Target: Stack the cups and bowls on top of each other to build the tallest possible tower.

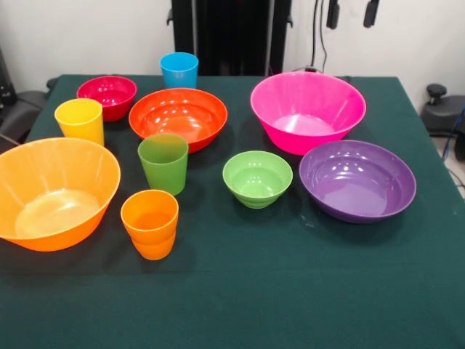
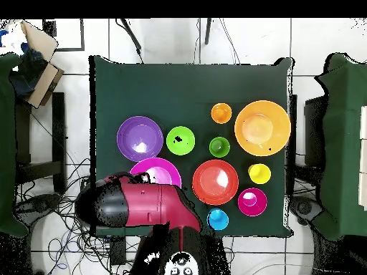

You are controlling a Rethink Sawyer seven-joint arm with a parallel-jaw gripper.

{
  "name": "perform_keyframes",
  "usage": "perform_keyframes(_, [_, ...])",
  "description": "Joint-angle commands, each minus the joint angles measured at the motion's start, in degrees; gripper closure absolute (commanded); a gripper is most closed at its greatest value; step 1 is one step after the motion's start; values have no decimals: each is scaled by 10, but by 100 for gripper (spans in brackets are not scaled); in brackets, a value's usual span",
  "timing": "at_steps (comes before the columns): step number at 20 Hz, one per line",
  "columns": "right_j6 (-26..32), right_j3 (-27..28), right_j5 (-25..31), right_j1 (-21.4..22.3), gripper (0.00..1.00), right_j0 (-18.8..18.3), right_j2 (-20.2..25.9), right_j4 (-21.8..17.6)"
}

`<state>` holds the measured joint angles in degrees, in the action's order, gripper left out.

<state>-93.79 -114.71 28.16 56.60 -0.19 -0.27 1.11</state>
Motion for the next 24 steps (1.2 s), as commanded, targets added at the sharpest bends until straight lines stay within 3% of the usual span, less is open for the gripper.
perform_keyframes(1, [-82,40,-65,-95,0,-22,30,-3])
perform_keyframes(5, [-79,51,-84,-121,0,-29,33,-8])
perform_keyframes(16, [-68,55,-99,-126,0,-46,47,-11])
perform_keyframes(21, [-25,-4,-113,-113,0,-124,108,-18])
perform_keyframes(24, [-12,12,-99,-128,0,-139,94,-42])
